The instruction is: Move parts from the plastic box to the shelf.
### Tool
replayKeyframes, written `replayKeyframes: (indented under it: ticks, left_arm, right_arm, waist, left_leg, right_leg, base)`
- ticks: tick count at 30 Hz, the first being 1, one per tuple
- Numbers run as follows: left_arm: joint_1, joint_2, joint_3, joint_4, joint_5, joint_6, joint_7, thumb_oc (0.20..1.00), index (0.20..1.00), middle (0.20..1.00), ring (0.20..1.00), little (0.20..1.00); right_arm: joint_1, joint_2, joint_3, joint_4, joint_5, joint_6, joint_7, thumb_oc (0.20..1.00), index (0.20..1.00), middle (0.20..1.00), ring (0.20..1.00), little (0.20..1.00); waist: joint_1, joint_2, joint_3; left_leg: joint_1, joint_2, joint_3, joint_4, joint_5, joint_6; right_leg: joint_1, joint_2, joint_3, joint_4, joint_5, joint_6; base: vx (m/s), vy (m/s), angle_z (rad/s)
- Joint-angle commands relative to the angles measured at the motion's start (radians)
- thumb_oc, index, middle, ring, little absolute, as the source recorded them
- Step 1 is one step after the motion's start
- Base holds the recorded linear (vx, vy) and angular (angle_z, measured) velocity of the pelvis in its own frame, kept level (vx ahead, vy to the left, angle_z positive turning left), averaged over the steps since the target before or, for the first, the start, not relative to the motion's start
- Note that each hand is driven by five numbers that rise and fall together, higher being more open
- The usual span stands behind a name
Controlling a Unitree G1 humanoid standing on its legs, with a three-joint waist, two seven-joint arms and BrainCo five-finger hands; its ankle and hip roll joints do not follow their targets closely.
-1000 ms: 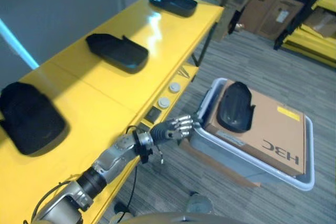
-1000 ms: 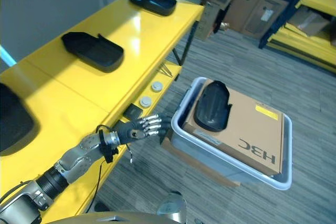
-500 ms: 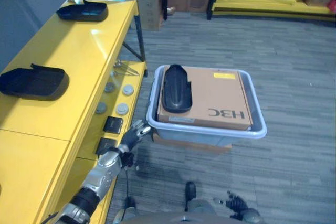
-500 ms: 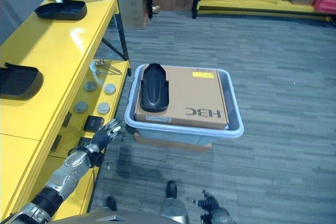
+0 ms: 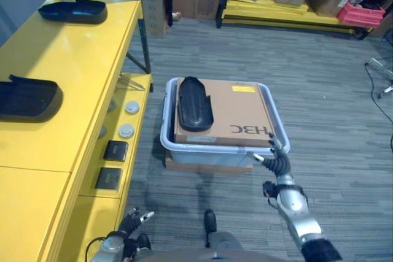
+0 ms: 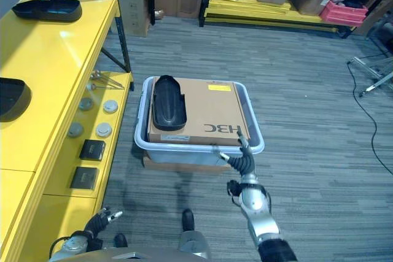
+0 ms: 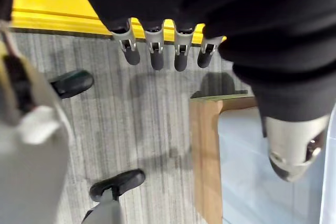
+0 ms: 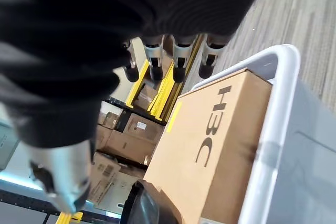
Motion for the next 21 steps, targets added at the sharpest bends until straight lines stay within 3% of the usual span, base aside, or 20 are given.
replayKeyframes:
  ticks: [1, 5, 10, 12, 21]
  left_arm:
    - [-0.148, -0.018, -0.065, 0.022, 0.011, -0.078, -0.015, 1.0, 1.0, 1.0, 1.0, 1.0]
    - [-0.224, -0.002, -0.081, 0.067, -0.04, -0.102, -0.021, 1.0, 1.0, 1.0, 1.0, 1.0]
    - [-0.22, 0.022, -0.104, 0.038, -0.083, -0.122, -0.037, 1.0, 1.0, 1.0, 1.0, 1.0]
    - [-0.218, 0.036, -0.114, 0.025, -0.103, -0.119, -0.048, 1.0, 1.0, 1.0, 1.0, 1.0]
    - [-0.217, 0.073, -0.141, -0.041, -0.193, -0.159, -0.097, 1.0, 1.0, 1.0, 1.0, 1.0]
  right_arm:
    - [-0.312, -0.128, -0.027, 0.095, 0.002, 0.112, -0.103, 1.0, 1.0, 1.0, 1.0, 1.0]
    - [-0.583, -0.255, 0.02, 0.29, 0.005, 0.179, -0.179, 1.0, 1.0, 1.0, 1.0, 1.0]
    - [-0.727, -0.338, 0.075, 0.417, 0.055, 0.236, -0.237, 1.0, 1.0, 1.0, 1.0, 1.0]
    - [-0.794, -0.37, 0.098, 0.474, 0.049, 0.288, -0.243, 1.0, 1.0, 1.0, 1.0, 1.0]
    - [-0.988, -0.432, 0.233, 0.66, 0.074, 0.358, -0.118, 1.0, 1.0, 1.0, 1.0, 1.0]
  waist:
    - [0.053, 0.071, 0.133]
    - [0.121, 0.071, 0.234]
    - [0.171, 0.09, 0.286]
    - [0.188, 0.102, 0.306]
    - [0.232, 0.142, 0.368]
  left_leg:
    - [-0.115, -0.055, -0.118, 0.016, 0.055, 0.059]
    - [-0.214, -0.069, -0.178, 0.049, 0.073, 0.058]
    - [-0.287, -0.076, -0.225, 0.09, 0.079, 0.054]
    - [-0.31, -0.08, -0.246, 0.102, 0.081, 0.053]
    - [-0.391, -0.113, -0.278, 0.168, 0.08, 0.064]
  right_leg:
    - [-0.021, 0.046, -0.065, -0.004, -0.036, -0.01]
    - [-0.071, 0.028, -0.091, -0.004, -0.018, -0.011]
    - [-0.099, 0.008, -0.125, 0.004, -0.012, -0.015]
    - [-0.114, -0.001, -0.136, 0.016, -0.012, -0.015]
    - [-0.182, -0.045, -0.168, 0.099, -0.031, -0.019]
  base:
    - [-0.23, 0.018, 0.09]
    - [-0.15, -0.061, 0.35]
    - [-0.03, -0.031, 0.53]
    - [0.01, 0.01, 0.19]
    - [0.02, 0.025, 0.08]
